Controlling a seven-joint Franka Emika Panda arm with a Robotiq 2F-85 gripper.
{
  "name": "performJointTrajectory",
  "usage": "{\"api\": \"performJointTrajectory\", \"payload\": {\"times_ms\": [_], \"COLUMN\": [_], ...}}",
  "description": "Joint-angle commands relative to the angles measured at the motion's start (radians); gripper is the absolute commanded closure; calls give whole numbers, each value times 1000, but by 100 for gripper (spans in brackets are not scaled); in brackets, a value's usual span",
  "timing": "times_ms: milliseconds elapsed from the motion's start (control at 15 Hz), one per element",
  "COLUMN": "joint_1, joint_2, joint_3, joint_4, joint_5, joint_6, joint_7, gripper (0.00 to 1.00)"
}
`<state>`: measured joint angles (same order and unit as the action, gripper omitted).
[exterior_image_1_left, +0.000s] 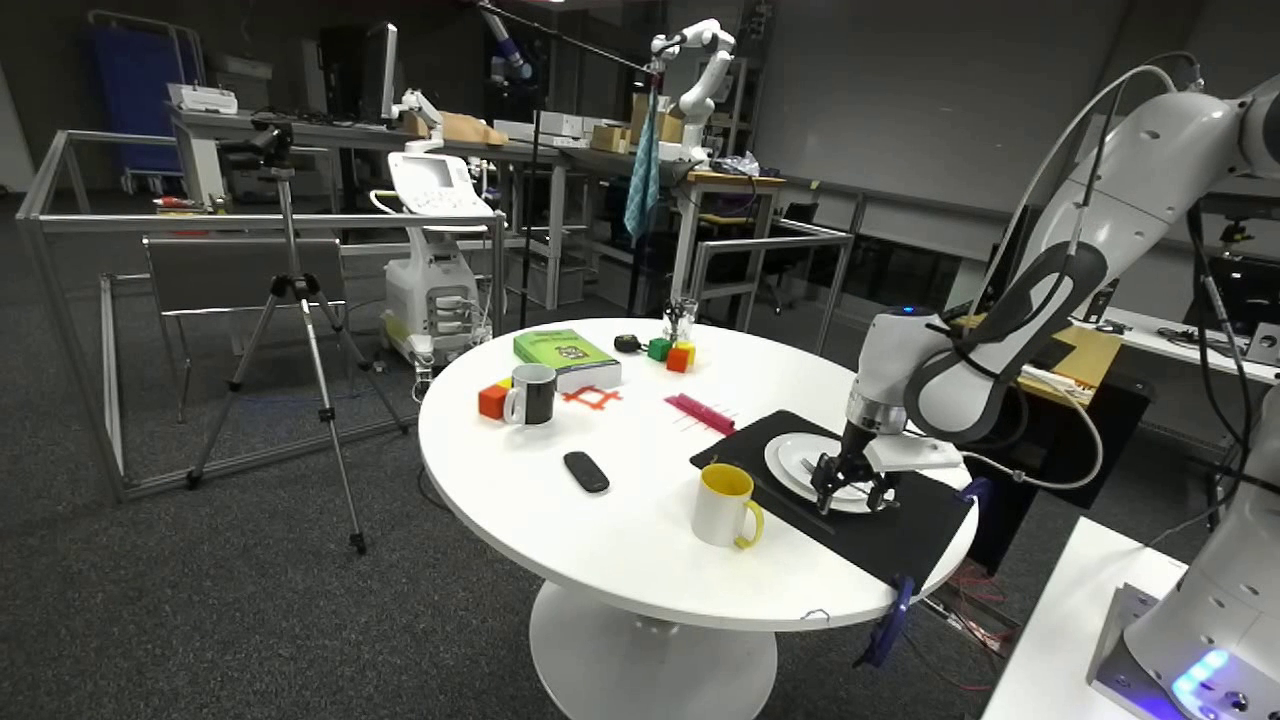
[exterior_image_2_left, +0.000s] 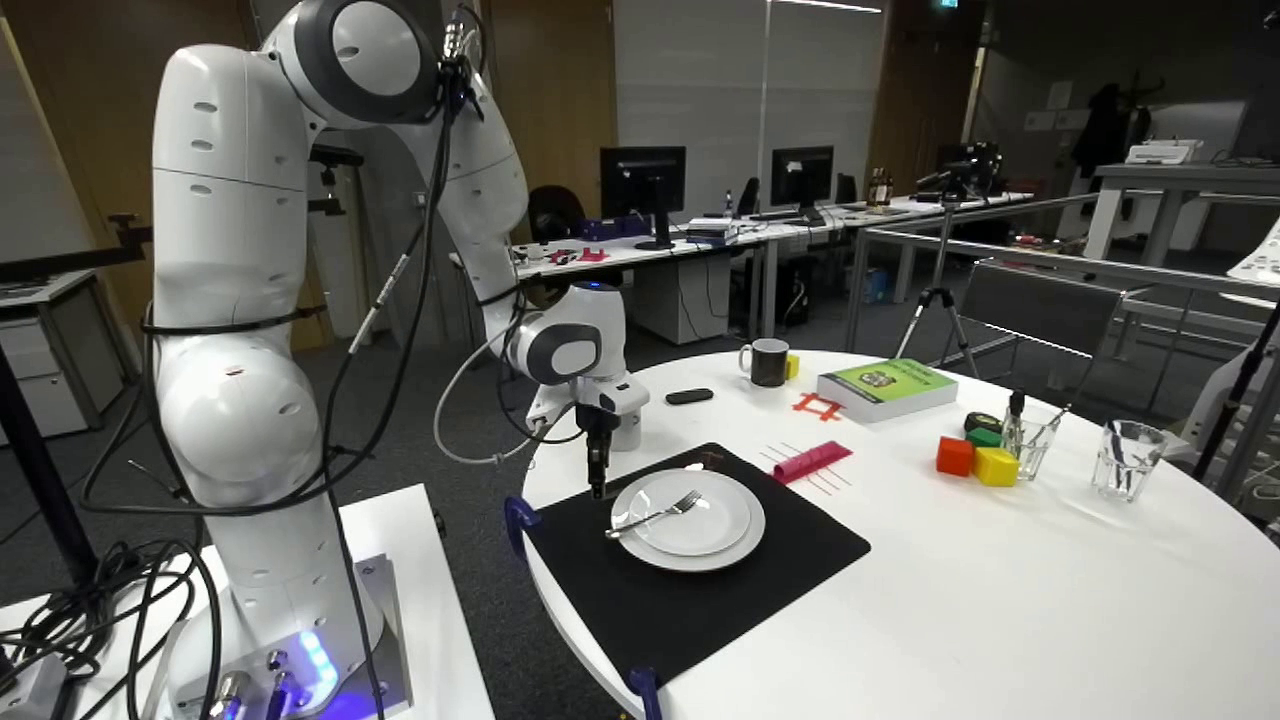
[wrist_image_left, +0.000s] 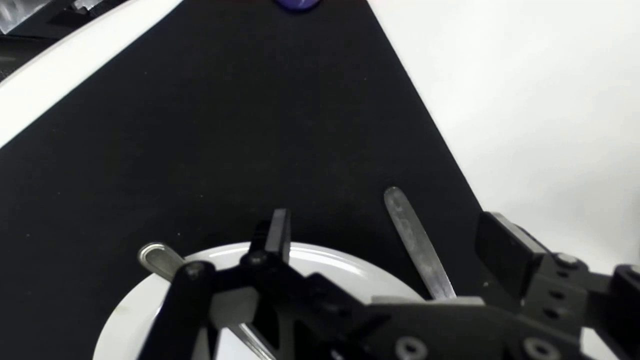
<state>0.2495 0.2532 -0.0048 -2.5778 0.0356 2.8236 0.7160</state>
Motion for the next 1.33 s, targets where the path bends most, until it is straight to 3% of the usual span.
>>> {"api": "performJointTrajectory", "payload": {"times_ms": [0,1267], "joint_1": [-1,59], "joint_2": [1,68], "joint_3": [0,-44], "joint_4": [1,7], "joint_5": [0,-4], "joint_6": [-2,129], "joint_7": [-1,137], "gripper": [0,0]}}
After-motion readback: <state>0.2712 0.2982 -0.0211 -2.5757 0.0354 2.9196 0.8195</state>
